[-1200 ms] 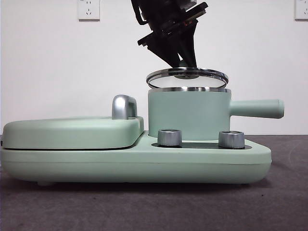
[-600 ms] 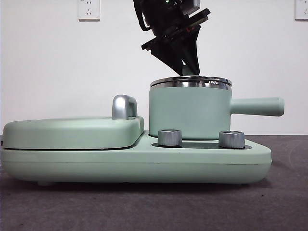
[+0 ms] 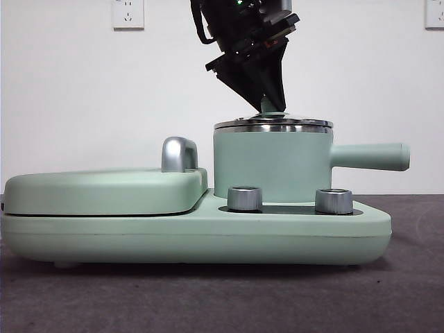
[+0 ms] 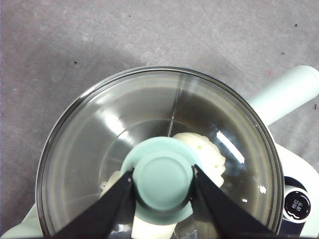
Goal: Put the buns in a small steamer
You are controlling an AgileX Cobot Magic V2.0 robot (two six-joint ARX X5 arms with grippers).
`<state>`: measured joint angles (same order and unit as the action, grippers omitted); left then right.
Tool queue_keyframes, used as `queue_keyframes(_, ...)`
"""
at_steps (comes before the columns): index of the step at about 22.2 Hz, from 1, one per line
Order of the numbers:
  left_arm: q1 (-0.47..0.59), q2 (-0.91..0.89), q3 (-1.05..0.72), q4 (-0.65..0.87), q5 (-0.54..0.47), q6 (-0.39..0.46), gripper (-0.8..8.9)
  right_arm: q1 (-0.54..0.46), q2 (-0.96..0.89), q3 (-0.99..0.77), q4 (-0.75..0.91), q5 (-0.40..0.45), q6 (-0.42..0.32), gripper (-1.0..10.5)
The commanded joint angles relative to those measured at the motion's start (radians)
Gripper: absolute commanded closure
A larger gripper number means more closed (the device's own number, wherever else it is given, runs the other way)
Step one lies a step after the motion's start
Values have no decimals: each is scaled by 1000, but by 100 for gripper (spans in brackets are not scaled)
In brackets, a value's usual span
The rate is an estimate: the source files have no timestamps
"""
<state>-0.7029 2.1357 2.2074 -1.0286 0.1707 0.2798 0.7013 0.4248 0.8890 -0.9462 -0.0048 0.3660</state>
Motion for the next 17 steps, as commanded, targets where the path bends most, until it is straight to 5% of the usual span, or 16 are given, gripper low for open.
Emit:
queue_keyframes(1,-11,51,15,-18,14,-12,661,10,2,8,21,2,-8,542)
queue_keyframes(6,-11,49,69,-8,14,-95,395,10,2,8,26,2,-15,541)
queue_keyframes(17,-8,-366,12,-330,14,-199,376,10,3,8,27,-3,-43,542)
